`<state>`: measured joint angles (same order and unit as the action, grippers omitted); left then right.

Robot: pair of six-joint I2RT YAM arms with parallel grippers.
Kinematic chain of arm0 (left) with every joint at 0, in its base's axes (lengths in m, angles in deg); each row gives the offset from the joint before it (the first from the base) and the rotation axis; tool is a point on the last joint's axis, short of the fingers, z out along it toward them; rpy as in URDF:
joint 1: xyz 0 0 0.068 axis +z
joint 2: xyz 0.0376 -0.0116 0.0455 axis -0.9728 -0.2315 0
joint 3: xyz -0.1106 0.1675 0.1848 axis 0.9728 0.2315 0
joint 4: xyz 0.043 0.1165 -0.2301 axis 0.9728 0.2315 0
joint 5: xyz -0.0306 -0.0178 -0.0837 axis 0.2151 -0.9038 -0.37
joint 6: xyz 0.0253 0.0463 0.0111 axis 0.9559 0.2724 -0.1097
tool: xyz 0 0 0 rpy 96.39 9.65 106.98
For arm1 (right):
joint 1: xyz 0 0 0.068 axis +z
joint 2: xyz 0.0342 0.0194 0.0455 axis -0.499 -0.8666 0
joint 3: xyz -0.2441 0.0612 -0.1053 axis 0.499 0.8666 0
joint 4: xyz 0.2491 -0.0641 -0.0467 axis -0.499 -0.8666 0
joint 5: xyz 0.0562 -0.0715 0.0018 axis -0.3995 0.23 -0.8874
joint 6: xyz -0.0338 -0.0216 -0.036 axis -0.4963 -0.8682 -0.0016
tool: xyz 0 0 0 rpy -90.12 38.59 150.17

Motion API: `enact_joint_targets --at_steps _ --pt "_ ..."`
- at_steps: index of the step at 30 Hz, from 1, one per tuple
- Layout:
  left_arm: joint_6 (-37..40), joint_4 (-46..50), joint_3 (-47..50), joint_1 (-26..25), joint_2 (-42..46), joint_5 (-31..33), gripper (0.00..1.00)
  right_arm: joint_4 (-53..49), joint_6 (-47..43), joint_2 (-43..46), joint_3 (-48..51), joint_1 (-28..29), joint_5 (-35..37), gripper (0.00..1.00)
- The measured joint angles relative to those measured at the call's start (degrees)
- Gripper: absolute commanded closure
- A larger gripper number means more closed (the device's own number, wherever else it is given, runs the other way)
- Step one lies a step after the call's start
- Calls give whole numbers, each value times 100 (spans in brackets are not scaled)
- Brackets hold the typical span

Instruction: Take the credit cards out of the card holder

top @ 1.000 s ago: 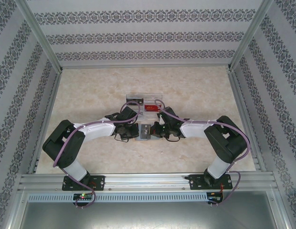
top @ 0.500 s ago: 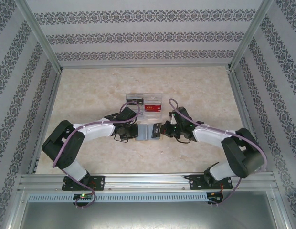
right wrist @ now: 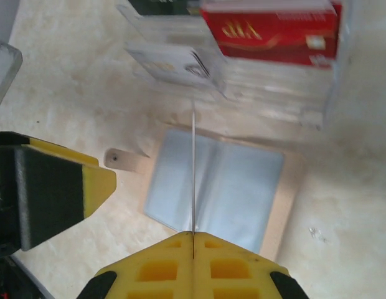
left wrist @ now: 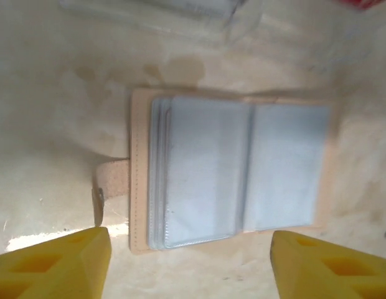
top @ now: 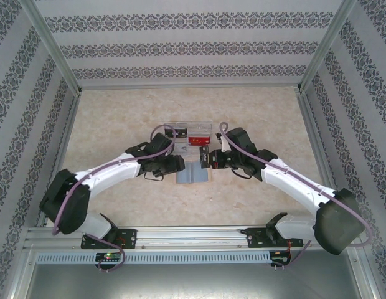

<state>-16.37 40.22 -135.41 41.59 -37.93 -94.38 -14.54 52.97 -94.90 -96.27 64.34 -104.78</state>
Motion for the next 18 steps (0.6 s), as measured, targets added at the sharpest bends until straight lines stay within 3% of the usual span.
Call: enact_joint_targets --at_steps 3,13,18 --pt "-11 216 2 210 525 140 0 -229 -616 -140 -474 197 236 100" --pt "24 1150 214 1182 2306 632 0 -1019 -3025 -1416 -2288 748 1082 100" --pt "140 1515 282 1434 2710 723 0 -1320 -4334 -2229 -3303 1102 1661 100"
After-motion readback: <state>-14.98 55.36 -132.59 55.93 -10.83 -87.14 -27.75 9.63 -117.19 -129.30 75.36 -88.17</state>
